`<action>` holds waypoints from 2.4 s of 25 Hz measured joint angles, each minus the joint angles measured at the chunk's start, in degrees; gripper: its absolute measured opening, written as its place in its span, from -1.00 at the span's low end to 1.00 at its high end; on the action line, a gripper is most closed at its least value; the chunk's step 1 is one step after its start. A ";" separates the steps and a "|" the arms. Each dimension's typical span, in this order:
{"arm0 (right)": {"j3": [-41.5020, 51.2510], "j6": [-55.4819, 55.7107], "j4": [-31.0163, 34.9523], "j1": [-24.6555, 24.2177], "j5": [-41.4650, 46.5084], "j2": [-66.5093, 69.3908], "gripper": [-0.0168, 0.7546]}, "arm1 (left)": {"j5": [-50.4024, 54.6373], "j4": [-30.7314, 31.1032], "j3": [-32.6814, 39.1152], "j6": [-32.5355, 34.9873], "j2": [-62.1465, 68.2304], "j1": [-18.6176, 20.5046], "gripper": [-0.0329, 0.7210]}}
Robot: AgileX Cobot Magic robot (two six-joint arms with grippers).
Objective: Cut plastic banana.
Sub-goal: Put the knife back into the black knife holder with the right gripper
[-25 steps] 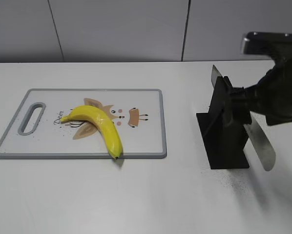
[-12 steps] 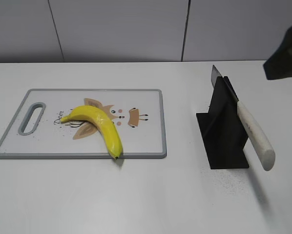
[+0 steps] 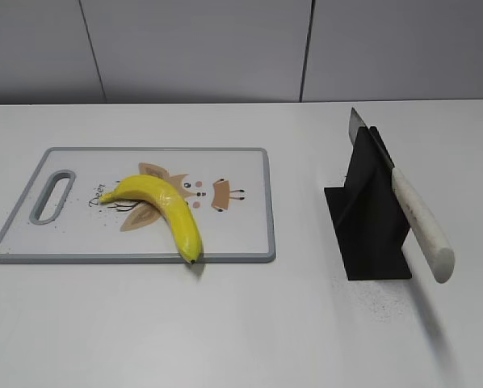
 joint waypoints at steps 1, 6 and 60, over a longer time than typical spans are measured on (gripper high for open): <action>1.38 -0.07 0.00 0.00 0.00 -2.75 0.57 | 0.00 0.00 0.00 0.00 0.00 0.00 0.66; 6.54 -0.24 0.00 0.00 0.39 -15.03 0.55 | 0.00 0.00 0.00 0.00 0.00 0.00 0.66; 7.89 -0.47 -0.40 -20.47 7.73 -35.16 0.55 | 0.00 -0.01 0.00 -0.05 0.00 0.00 0.66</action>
